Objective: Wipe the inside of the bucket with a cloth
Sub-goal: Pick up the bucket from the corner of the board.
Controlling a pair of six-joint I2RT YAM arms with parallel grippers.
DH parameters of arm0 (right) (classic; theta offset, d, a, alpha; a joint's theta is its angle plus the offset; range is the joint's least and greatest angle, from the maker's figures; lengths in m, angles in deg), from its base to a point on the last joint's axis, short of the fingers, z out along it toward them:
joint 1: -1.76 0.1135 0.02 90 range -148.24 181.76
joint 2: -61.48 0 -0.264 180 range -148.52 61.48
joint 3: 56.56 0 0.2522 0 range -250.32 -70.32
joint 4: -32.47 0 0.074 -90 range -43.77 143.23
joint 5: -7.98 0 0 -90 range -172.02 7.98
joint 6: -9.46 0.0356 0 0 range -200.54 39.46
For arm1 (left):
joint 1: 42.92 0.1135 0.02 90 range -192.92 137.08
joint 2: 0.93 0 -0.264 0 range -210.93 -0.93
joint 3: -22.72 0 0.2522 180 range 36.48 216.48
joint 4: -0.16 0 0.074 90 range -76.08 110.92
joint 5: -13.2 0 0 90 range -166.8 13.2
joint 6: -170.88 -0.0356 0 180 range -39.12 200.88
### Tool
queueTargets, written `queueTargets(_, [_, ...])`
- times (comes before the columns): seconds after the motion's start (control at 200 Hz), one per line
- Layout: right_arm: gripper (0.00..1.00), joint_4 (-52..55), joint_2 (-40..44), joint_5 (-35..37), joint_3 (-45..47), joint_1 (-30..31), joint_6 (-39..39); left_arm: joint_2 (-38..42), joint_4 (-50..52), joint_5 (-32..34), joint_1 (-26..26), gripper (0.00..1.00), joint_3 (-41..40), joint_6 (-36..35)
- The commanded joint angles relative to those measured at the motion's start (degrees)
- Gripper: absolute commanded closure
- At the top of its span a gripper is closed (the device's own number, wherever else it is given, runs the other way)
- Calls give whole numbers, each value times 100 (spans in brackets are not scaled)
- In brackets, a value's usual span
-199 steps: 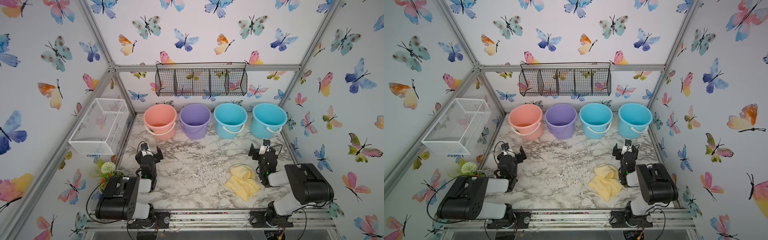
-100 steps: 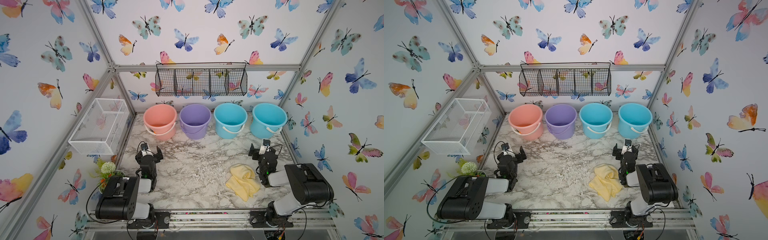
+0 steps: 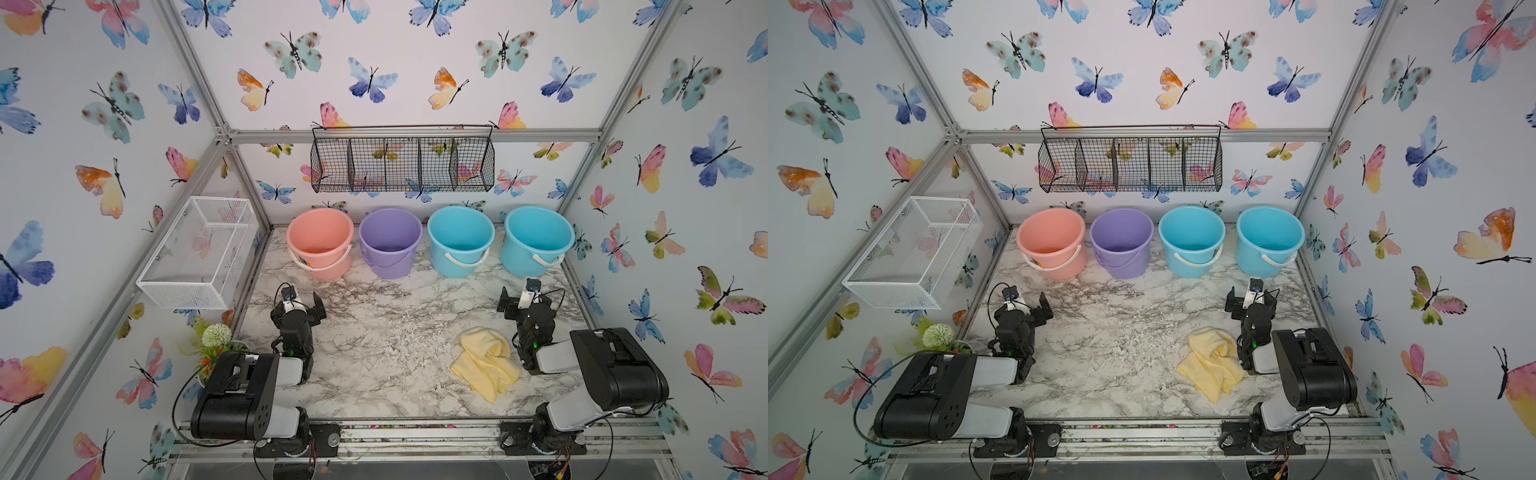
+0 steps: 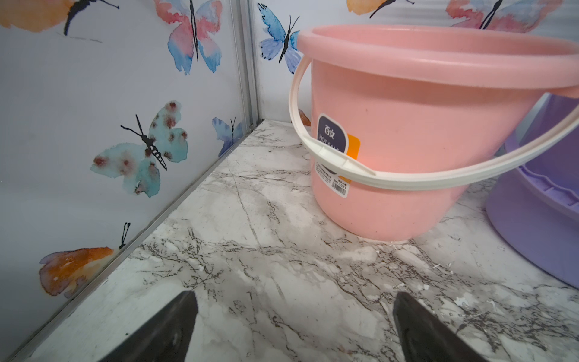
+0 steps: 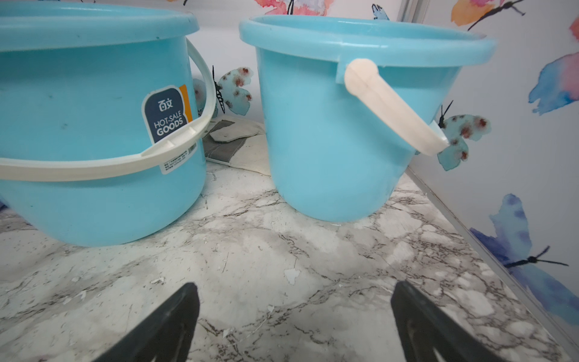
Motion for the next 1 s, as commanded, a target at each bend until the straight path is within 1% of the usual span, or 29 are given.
queueTargets(0.0, [1,1084,657,-11,-292,-26,12,194,-83,104,-55,2,-60,-13])
queueTargets(0.065, [1,1733,961,-4,-532,-26,78,265,-112,89,-96,1,-96,-86])
queueTargets(0.18, [1,2644,1338,-288,-1000,-23,157,469,114,144,-145,2,-3,-190])
queueTargets(0.305, [1,4002,1617,-437,-1722,-28,419,1018,1848,356,-156,2,707,-37])
queueTargets(0.45, [0,5571,1664,-172,-2688,-35,792,1463,3101,387,-162,2,1306,235])
queueTargets(0.505, [0,6129,1615,-207,-3099,-35,862,1625,3632,326,-173,2,1524,387])
queueTargets(0.576, [1,6617,1583,-427,-3490,-35,943,1846,4281,203,-183,2,1781,593])
queueTargets(0.686, [4,7195,1509,-991,-3997,-35,1113,2246,5199,-74,-186,2,2174,900])
queueTargets(0.791, [7,7806,1315,-1071,-4473,-35,1425,2528,6022,-368,-181,2,2638,1313])
queueTargets(0.911, [13,8362,984,-1123,-5021,-67,1522,2511,6738,-742,-186,1,3186,1686])
queueTargets(0.996, [18,8753,716,-1314,-5484,-282,1548,2308,7211,-1167,-184,1,3653,1480])
